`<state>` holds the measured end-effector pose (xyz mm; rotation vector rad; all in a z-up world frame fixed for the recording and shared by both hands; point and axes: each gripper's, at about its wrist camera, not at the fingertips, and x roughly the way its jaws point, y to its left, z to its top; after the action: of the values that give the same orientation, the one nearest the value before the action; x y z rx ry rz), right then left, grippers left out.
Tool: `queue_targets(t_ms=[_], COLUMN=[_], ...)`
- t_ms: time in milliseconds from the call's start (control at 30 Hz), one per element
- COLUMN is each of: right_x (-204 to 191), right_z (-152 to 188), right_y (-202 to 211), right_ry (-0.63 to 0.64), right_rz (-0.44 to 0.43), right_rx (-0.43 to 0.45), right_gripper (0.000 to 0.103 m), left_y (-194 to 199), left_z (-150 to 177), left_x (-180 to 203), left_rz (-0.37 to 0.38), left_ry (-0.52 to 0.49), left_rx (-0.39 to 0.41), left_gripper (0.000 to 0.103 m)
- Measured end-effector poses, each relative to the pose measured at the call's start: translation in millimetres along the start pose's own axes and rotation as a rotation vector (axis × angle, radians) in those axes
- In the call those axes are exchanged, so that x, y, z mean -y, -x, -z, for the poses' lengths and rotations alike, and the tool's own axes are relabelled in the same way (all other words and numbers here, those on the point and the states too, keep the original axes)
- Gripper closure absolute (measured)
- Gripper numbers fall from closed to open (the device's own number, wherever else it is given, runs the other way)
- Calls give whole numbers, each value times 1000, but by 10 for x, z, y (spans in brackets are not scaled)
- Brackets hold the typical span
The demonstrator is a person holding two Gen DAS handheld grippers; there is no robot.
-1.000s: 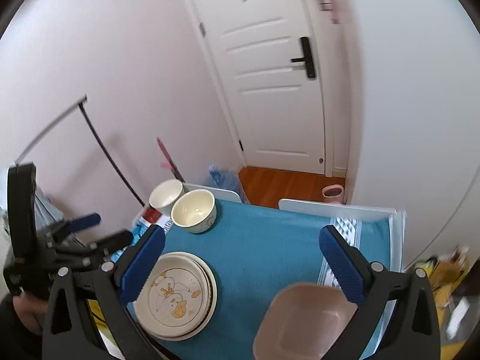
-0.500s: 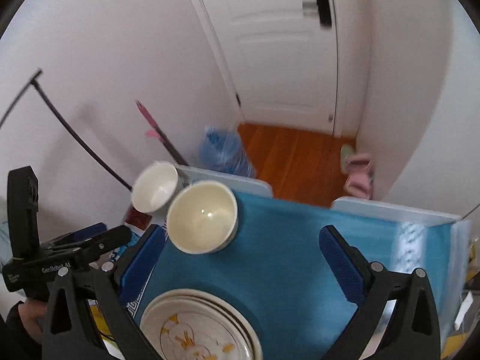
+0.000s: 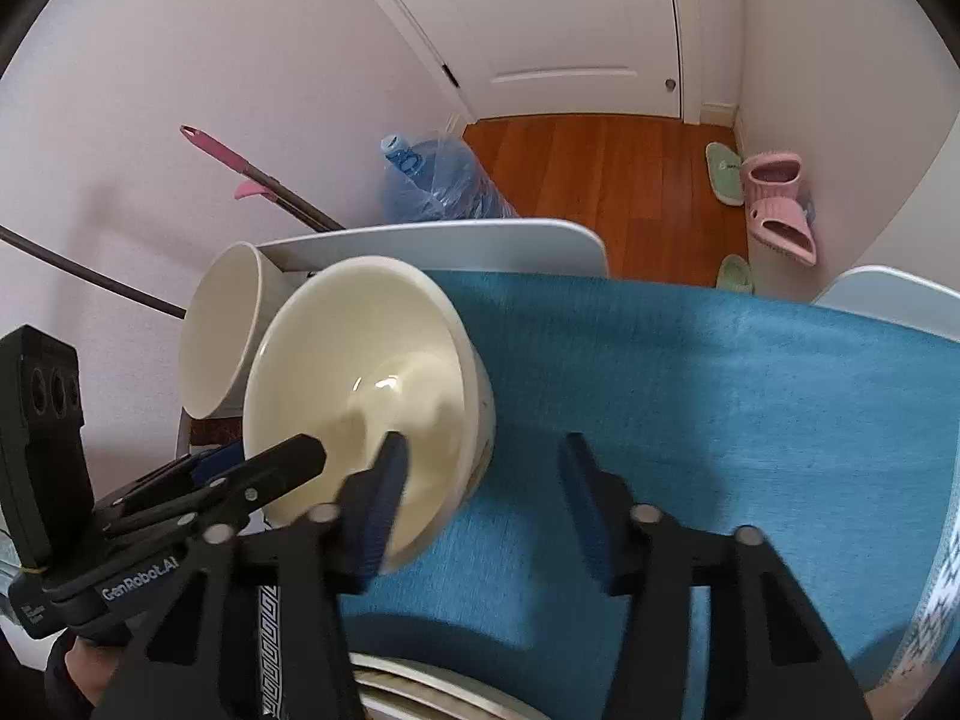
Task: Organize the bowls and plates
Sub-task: 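Move both grippers to the cream bowl and grasp its rim, then lower the cream bowl into the pink-beige basket and open both grippers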
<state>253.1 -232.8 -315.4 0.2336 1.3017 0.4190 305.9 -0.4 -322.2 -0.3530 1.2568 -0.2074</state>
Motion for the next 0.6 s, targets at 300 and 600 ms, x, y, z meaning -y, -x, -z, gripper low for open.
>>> queue_targets(t_ms=[300, 600], right_x=[-111, -139], right_z=[-49, -31], right_y=[-47, 45], right_ry=[26, 26], right_rz=[12, 25], right_rx=[22, 43], right_gripper=[84, 85], left_y=[-9, 101], left_z=[-14, -21], left_x=[122, 303], left_rz=[-29, -69], left_ry=[-75, -129], left_rx=[16, 44], left_gripper=[81, 81])
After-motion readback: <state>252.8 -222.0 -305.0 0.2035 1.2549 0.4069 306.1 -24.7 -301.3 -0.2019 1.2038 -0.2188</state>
